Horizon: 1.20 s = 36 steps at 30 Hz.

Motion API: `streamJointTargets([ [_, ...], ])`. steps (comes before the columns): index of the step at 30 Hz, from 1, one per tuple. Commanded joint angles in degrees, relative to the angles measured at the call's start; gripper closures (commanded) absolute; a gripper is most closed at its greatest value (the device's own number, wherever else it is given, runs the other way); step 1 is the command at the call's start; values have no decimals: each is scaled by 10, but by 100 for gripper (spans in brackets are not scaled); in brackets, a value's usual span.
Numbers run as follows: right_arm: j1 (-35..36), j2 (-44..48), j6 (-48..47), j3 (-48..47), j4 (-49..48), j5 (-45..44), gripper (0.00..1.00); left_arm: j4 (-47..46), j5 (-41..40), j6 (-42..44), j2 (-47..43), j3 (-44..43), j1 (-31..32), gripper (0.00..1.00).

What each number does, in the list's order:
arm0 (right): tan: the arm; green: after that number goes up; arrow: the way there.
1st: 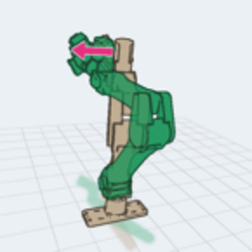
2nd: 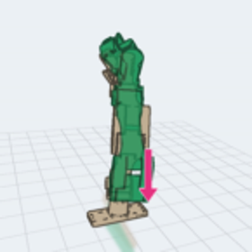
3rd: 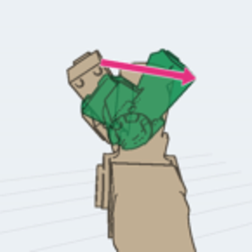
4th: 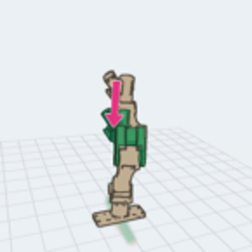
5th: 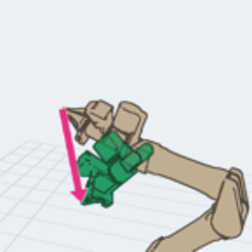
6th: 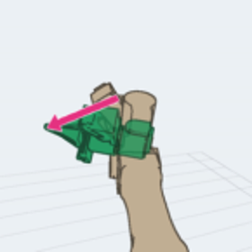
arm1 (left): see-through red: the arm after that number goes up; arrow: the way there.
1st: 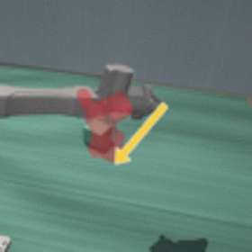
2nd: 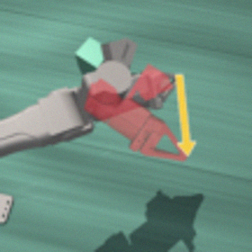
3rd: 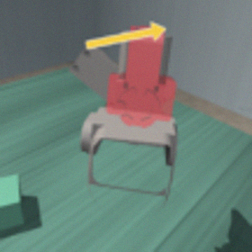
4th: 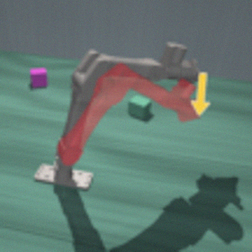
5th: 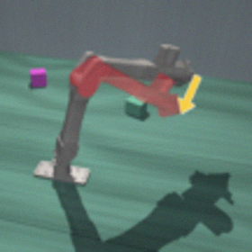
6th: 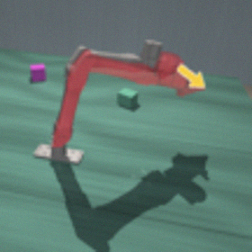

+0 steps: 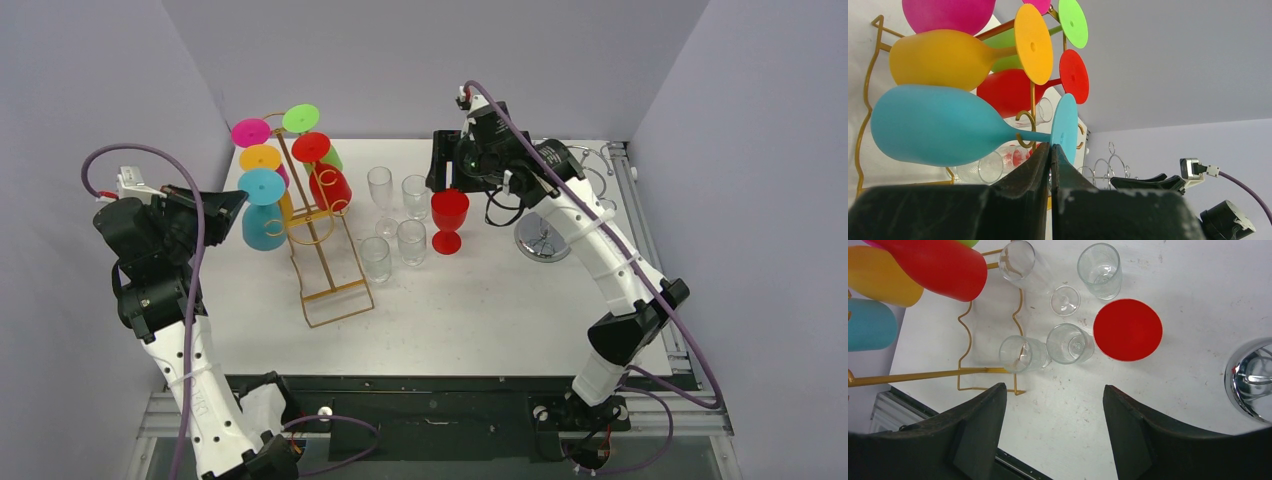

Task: Take the wine glass off the wine glass rack
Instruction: Pick up the wine glass from the wine rack.

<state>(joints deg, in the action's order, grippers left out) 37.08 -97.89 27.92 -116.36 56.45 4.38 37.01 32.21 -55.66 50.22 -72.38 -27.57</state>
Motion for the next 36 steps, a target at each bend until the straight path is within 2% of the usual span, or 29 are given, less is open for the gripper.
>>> streamJointTargets([
  [1,-4,34,0,7,-12,-12,34,-23,19,2,-9,-15,-4,100],
  [11,-4,43,0,37,-24,-14,35,-28,26,-9,-25,5,1,100],
  [20,-2,52,-1,49,-25,-14,35,-10,-20,-2,-48,24,-6,100],
  [36,-2,59,-3,57,-22,-17,35,-57,-43,-36,-53,59,-10,100],
])
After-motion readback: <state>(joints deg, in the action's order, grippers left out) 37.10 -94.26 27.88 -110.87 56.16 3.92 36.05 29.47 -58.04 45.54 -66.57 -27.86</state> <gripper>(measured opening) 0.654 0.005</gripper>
